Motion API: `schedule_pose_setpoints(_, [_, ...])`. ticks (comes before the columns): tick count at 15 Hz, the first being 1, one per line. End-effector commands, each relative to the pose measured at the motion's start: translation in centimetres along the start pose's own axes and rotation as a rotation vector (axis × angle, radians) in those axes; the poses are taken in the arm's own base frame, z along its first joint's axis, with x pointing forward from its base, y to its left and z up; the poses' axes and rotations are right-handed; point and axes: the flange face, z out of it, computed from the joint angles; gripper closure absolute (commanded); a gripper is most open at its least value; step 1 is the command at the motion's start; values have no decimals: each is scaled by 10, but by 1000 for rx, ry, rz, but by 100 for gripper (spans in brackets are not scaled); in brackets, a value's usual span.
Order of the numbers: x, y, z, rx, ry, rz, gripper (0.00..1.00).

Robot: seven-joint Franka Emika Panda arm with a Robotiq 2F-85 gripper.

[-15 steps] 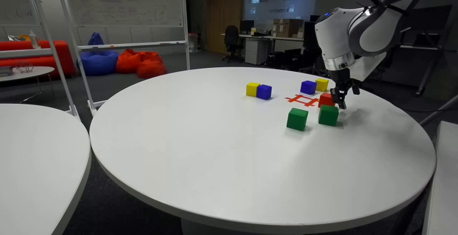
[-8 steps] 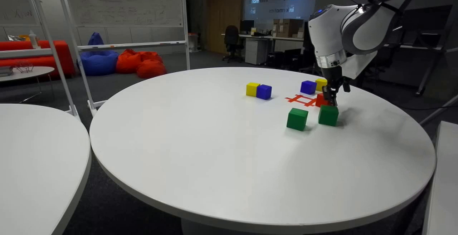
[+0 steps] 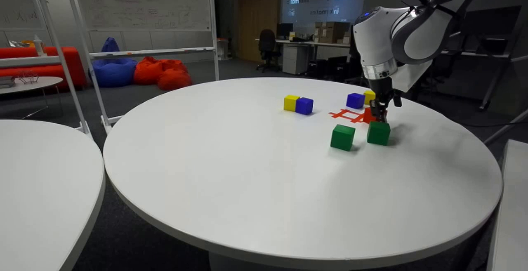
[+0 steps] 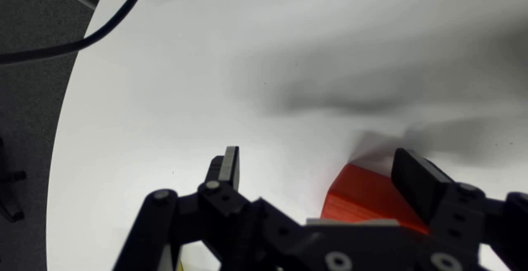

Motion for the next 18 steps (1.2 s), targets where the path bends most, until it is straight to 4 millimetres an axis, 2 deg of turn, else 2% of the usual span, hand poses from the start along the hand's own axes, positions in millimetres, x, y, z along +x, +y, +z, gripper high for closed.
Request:
schedule_pose_setpoints(1, [0, 2, 0, 3, 2, 6, 0])
schedule_pose_setpoints(11, [-4, 32, 6, 2, -3, 52, 0])
schedule_pose_setpoints(12, [-4, 33, 6, 2, -4, 51, 0])
schedule_pose_setpoints(13, [2, 25, 8, -3, -17, 51, 0])
schedule_pose_setpoints(18, [2, 26, 8, -2, -17, 56, 0])
